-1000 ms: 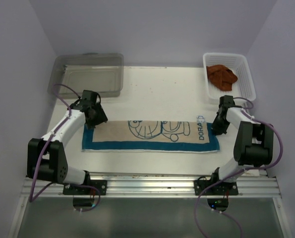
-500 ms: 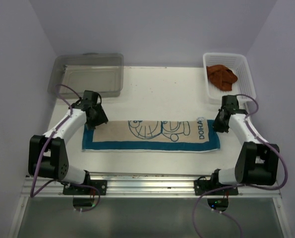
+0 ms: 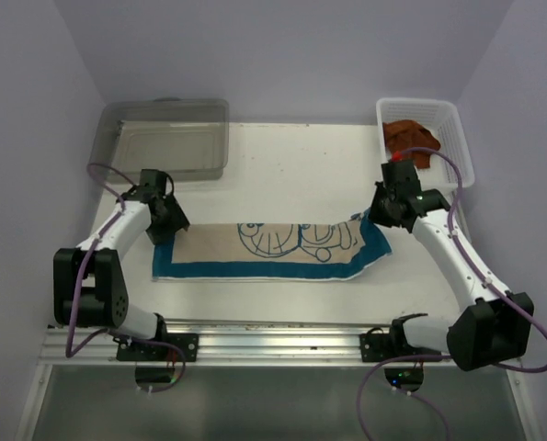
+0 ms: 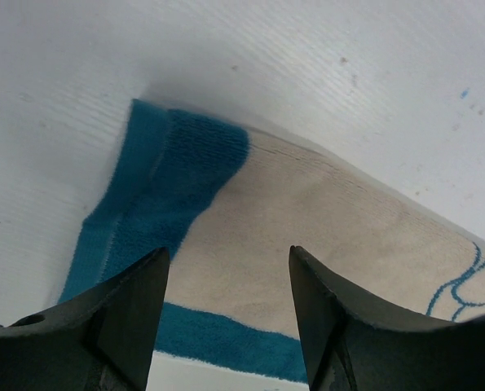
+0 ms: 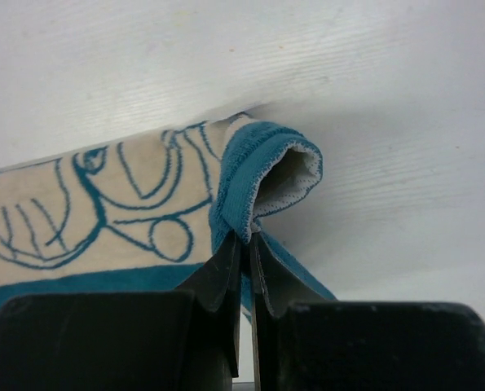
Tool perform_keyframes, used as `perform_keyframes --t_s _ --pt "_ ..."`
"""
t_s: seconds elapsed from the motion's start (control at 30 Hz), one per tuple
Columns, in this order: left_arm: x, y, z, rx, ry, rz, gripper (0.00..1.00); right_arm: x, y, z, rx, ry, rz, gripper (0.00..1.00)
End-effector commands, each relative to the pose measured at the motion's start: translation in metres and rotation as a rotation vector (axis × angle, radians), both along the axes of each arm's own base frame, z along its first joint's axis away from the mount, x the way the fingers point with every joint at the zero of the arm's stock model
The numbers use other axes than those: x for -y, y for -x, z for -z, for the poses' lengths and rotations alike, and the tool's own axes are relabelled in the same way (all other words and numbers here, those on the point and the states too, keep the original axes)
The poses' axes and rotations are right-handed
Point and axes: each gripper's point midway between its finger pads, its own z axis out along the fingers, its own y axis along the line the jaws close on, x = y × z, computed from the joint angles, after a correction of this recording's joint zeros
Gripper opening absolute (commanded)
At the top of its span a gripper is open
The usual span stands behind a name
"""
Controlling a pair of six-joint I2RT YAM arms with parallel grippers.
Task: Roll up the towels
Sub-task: Fold the towel
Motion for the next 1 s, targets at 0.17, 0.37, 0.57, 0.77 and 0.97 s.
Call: perform_keyframes --t_s 0.17,0.37,0.57,0.77,0.97 --pt "-0.009 0.018 0.039 -0.076 0.078 -0.049 0.64 -0.069 -0.008 -0.049 0.104 -0.132 -0.101 0.00" --pt "0.012 0.034 0.071 -0.154 0.142 -0.041 0.63 -0.090 -0.011 -0.050 0.117 -0.167 -0.139 0.00" --pt "0.051 0.042 0.086 -0.197 0.169 0.032 0.62 -0.074 -0.007 -0.059 0.146 -0.106 -0.109 0.00" --pt "0.070 0.043 0.087 -0.190 0.193 0.054 0.62 -0.056 -0.005 -0.066 0.154 -0.051 -0.099 0.00" --pt "0.092 0.043 0.092 -0.213 0.190 0.110 0.61 -0.083 -0.008 -0.082 0.173 -0.109 -0.159 0.00"
